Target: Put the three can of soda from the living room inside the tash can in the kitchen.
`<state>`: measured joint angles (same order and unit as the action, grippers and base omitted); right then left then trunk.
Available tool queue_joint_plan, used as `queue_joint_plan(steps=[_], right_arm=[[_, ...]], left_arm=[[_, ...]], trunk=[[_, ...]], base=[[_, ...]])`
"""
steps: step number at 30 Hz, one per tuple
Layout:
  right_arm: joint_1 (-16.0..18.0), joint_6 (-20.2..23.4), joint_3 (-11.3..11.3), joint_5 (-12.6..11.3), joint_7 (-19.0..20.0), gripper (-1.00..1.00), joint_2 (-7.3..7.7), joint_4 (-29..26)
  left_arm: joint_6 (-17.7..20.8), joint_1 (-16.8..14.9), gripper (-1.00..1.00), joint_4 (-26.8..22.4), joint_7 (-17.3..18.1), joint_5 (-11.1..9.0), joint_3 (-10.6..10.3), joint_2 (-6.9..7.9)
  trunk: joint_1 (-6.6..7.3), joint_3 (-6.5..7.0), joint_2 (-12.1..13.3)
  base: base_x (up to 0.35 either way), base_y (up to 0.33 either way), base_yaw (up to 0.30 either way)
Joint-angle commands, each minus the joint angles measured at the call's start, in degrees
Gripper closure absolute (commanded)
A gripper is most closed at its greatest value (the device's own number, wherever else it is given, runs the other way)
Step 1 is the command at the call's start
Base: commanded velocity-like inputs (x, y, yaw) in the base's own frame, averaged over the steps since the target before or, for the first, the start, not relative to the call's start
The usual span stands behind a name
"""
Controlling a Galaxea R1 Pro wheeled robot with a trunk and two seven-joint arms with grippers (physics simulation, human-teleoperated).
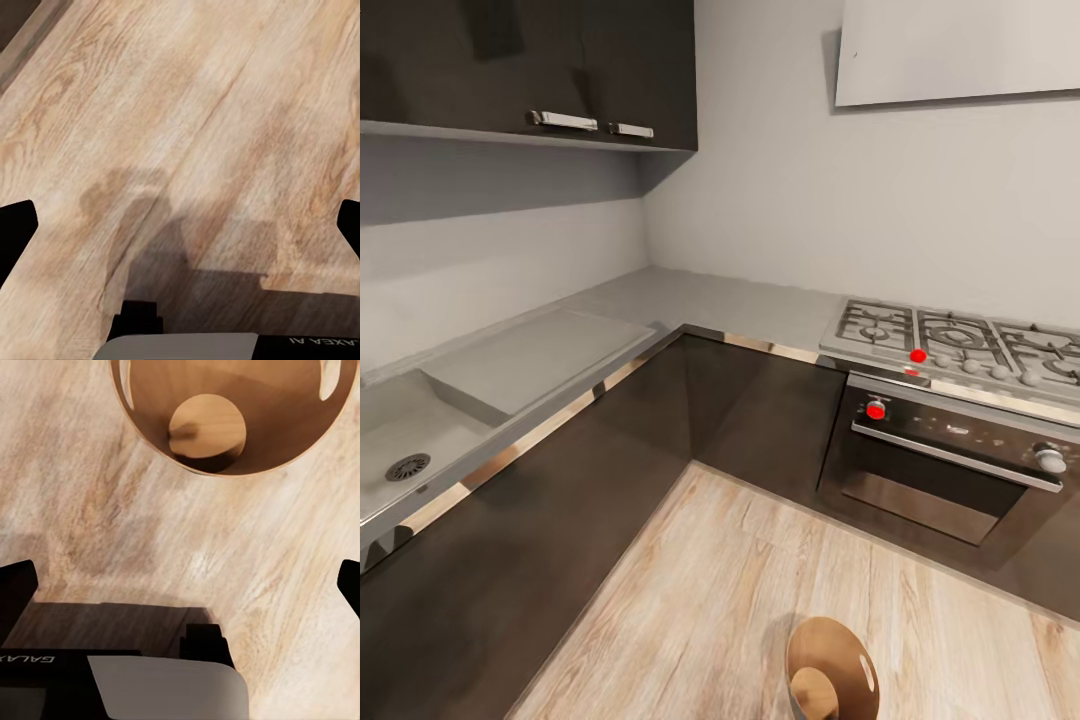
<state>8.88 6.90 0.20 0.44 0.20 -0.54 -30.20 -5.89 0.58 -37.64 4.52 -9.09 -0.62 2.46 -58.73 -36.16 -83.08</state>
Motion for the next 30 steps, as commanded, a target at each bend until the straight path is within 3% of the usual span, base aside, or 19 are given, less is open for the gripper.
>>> queue_joint_plan(steps=[1, 10, 30], right_arm=[[0.0, 0.0, 0.0, 0.0, -0.1, -1.0, 0.02, 0.0], [0.1, 0.0, 0.0, 0.0, -0.3, -1.0, 0.09, 0.0], [0.3, -0.1, 0.1, 0.1, 0.2, -1.0, 0.1, 0.1]], left_arm=[[0.0, 0.0, -1.0, 0.2, 0.0, 0.0, 0.0, 0.0], [-0.1, -0.1, -1.0, 2.9, -1.0, 0.0, 0.1, -0.03], [-0.1, -0.1, -1.0, 3.2, -1.6, -0.1, 0.1, 0.0]], trunk=[[0.0, 0.0, 0.0], [0.0, 0.0, 0.0], [0.0, 0.0, 0.0]], base=[[0.0, 0.0, 0.0], [0.0, 0.0, 0.0], [0.007, -0.019, 0.0]])
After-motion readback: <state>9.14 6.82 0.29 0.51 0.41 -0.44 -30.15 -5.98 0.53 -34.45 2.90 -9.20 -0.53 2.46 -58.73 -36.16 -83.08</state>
